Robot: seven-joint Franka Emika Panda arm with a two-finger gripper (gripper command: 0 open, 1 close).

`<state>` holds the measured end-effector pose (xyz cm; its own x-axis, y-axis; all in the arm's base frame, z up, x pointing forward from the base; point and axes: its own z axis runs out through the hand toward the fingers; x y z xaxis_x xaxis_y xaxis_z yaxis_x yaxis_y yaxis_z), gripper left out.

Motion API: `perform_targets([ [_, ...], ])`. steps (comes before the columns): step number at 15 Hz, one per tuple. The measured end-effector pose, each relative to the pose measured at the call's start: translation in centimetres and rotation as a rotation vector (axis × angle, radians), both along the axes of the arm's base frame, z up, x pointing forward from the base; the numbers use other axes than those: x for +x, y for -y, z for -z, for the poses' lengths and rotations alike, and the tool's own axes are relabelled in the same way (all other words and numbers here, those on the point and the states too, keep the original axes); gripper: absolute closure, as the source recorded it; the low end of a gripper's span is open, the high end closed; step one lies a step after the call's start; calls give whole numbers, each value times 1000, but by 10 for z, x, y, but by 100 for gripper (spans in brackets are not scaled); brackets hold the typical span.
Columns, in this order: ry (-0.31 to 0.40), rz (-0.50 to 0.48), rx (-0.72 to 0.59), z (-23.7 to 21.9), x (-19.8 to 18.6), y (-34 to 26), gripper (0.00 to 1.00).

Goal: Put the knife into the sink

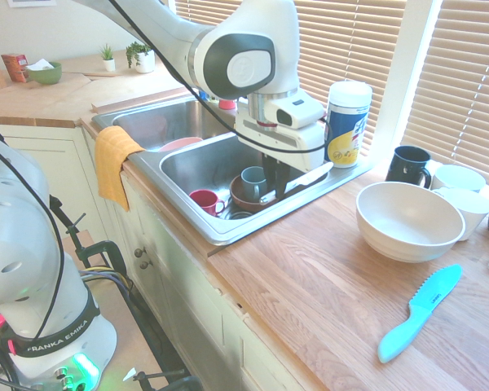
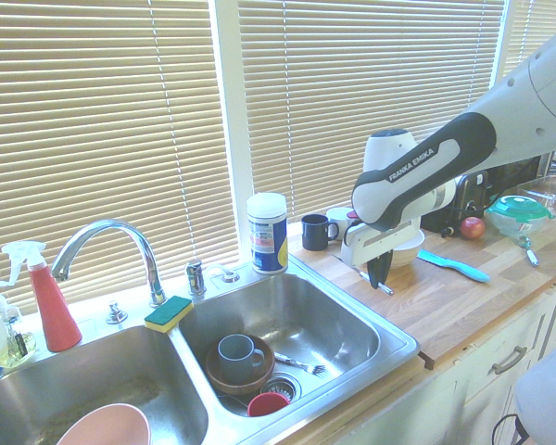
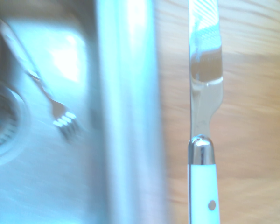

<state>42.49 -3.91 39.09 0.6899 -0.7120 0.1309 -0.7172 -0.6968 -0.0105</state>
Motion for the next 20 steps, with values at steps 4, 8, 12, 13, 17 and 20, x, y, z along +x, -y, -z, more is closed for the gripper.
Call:
perform_targets([
  [4, 12, 15, 2, -2, 14, -67, 100],
  [8, 12, 46, 18, 7, 32, -108, 100],
  [12, 28, 78, 35, 25, 52, -128, 100],
  [13, 29, 76, 37, 34, 56, -130, 100],
  [17, 18, 82, 49, 72, 66, -119, 100],
  [20, 8, 77, 52, 96, 68, -113, 100],
])
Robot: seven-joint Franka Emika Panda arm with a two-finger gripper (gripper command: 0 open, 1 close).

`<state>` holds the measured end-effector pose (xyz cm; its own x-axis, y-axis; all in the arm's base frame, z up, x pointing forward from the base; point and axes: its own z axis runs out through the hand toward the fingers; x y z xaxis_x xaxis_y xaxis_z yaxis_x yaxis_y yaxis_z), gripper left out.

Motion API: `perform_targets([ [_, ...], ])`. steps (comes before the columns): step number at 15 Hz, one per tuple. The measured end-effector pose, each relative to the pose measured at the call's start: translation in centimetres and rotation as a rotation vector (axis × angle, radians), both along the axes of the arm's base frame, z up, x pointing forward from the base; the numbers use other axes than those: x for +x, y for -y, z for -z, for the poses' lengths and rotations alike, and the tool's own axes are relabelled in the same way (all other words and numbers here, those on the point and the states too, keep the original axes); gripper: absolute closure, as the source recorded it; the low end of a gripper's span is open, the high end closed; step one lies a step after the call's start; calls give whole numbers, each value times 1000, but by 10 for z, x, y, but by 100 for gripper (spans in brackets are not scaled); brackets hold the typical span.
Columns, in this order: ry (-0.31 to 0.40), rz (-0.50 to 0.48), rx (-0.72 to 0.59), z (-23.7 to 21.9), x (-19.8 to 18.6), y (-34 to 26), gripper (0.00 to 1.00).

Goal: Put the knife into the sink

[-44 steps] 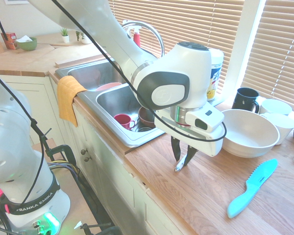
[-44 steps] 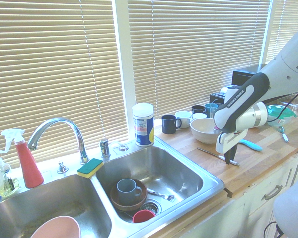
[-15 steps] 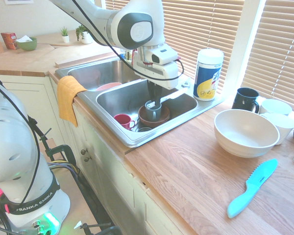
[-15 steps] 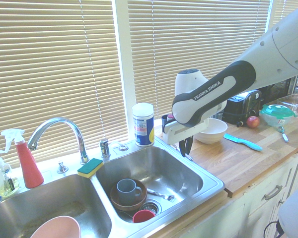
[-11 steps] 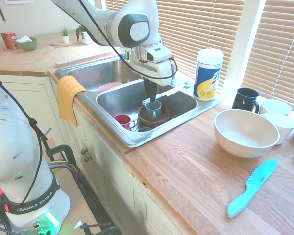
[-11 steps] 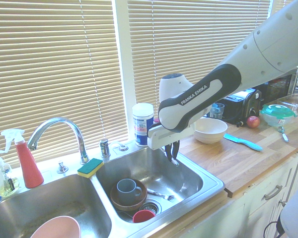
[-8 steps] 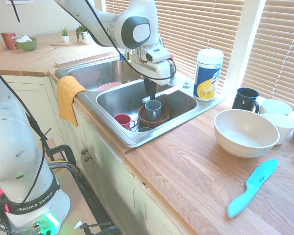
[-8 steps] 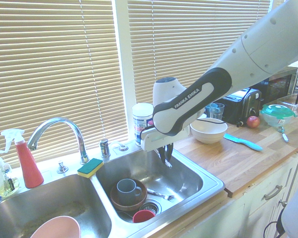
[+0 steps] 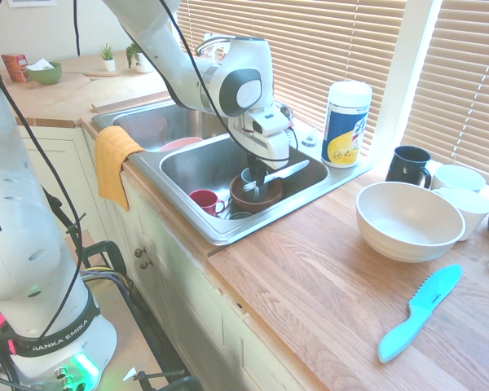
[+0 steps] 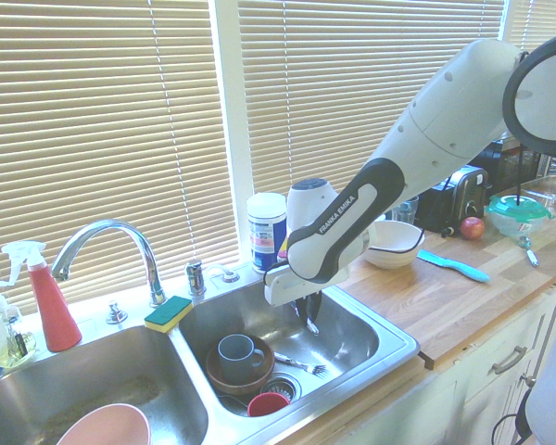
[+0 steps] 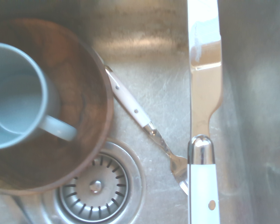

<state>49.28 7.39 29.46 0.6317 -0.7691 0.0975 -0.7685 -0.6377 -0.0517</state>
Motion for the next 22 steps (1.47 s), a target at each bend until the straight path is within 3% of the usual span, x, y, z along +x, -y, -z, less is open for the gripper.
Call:
perform_targets([
  [22, -62, -26, 5, 115, -6, -9, 100],
])
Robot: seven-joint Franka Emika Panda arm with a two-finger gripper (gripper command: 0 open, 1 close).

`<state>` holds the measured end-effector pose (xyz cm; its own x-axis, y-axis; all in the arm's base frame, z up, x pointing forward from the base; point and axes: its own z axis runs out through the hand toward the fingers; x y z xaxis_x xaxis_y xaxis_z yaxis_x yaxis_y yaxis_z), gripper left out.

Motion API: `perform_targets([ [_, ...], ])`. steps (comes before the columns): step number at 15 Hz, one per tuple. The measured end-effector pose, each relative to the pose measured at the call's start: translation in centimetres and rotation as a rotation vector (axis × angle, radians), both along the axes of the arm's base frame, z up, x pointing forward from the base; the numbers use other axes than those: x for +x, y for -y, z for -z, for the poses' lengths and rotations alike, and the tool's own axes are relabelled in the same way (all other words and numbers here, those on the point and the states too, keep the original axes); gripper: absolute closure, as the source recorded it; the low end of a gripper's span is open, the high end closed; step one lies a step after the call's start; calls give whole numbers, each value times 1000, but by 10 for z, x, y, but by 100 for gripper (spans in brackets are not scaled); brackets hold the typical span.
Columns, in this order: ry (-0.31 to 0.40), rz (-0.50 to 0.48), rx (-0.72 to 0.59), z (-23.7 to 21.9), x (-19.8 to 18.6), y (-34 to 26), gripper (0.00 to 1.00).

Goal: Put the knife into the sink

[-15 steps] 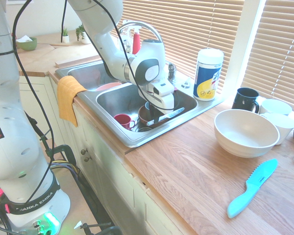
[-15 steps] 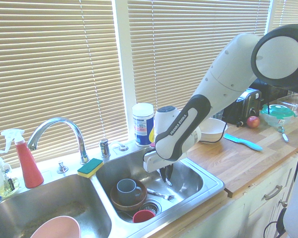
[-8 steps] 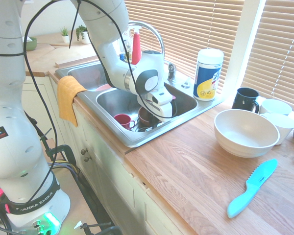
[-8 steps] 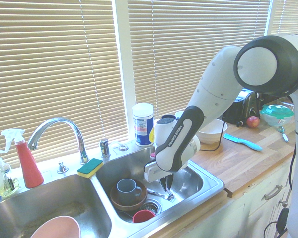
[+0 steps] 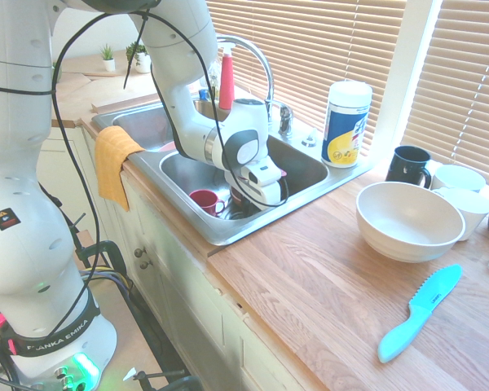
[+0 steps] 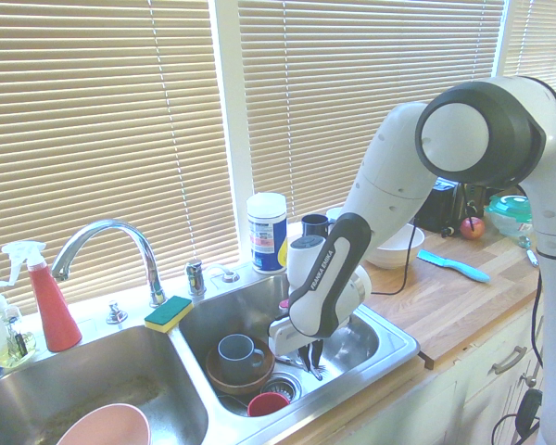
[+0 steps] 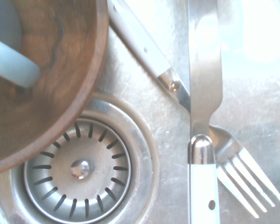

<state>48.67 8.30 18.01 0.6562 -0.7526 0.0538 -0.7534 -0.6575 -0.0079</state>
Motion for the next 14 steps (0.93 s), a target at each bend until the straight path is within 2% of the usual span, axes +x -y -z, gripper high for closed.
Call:
perform_targets([
  [11, -19, 34, 16, 27, 7, -2, 100],
  [12, -21, 36, 17, 28, 7, -2, 0],
  [14, -24, 39, 17, 30, 6, -2, 0],
])
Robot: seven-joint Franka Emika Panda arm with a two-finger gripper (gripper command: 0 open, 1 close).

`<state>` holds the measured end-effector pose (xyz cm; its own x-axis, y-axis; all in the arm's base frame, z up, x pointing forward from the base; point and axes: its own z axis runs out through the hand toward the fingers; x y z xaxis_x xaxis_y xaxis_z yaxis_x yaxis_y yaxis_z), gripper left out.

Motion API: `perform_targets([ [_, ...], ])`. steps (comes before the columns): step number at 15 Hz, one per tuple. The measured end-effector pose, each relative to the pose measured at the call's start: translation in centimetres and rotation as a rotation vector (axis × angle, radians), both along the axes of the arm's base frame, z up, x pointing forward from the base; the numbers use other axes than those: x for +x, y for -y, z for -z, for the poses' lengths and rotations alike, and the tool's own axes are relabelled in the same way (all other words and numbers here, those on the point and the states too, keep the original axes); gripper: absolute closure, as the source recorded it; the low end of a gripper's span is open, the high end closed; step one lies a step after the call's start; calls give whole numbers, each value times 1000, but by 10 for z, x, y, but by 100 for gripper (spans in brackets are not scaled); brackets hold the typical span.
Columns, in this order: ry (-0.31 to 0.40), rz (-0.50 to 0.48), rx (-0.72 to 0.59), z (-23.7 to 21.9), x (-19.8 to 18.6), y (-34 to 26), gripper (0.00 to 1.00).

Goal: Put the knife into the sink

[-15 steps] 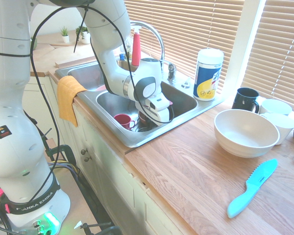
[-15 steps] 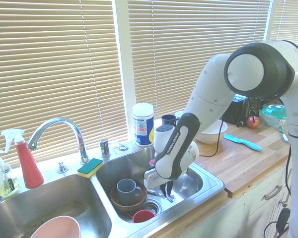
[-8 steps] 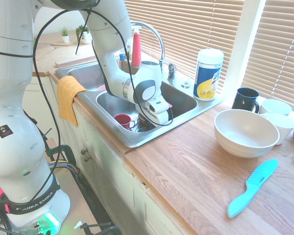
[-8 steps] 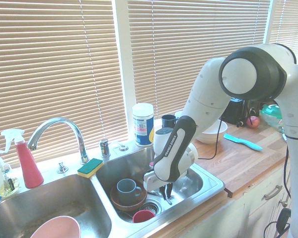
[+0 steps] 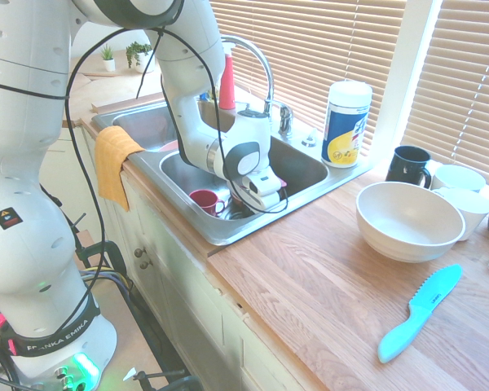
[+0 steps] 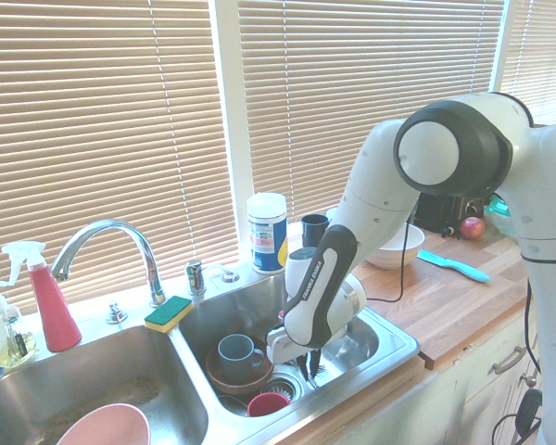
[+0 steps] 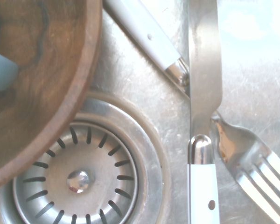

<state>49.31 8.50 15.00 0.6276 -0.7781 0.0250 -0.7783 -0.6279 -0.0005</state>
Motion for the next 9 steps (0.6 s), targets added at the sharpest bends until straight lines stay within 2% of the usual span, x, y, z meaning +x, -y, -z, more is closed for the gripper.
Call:
perform_targets([
  [9, 10, 5, 2, -2, 7, -2, 0],
])
